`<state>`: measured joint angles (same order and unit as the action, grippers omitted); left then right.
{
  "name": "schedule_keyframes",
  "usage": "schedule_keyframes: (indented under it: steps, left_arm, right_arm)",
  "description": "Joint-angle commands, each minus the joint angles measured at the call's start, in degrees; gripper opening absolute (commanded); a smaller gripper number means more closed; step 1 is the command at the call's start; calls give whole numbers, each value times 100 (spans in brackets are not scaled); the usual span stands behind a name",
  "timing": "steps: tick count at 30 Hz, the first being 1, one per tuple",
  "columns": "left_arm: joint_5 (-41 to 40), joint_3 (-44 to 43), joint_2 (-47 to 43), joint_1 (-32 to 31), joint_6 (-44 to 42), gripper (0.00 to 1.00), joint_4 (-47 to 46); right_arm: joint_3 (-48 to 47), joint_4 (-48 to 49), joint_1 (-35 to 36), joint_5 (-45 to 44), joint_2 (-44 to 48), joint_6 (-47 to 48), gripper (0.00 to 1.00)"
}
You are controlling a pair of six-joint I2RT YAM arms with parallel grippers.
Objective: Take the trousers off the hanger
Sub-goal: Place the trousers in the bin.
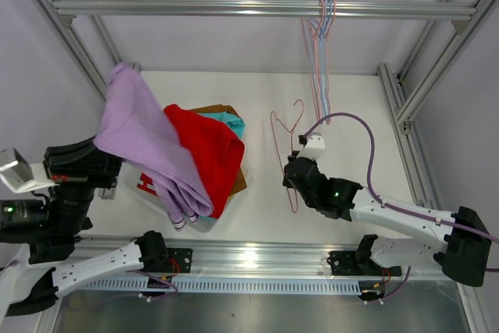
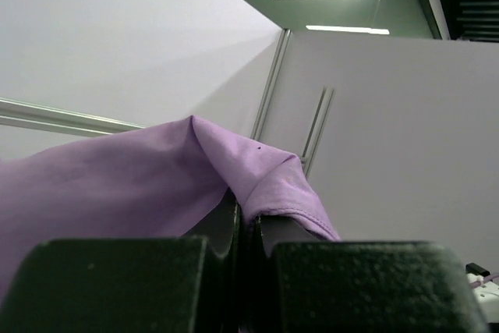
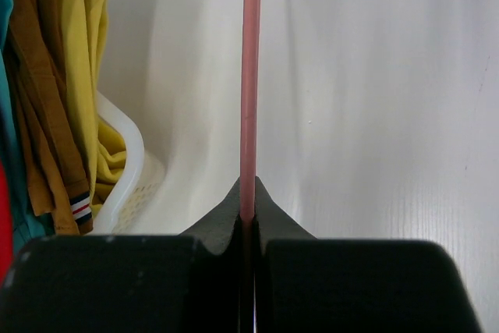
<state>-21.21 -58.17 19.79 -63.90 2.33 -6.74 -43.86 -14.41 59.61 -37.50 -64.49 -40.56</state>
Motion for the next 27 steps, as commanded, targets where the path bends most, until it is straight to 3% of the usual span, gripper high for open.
schedule_keyframes:
  steps: [1,7,19,27]
  left_arm:
    - [144,-177,-369,-26,-206,0,-144]
    - [-233,-54,-880,-17,-224,0,340]
    - [-1376,1123,-2619,-17,-224,0,876]
    - [-1588,1431,-2929,-17,-224,0,947]
  right_arm:
    - [17,317,-64,-83,7,-137,0]
    - [87,343,-134,-30,-37,-154,0]
    - [237,501,-257,32,-222,-260,0]
    - [290,562,-284,58,-345,-304,0]
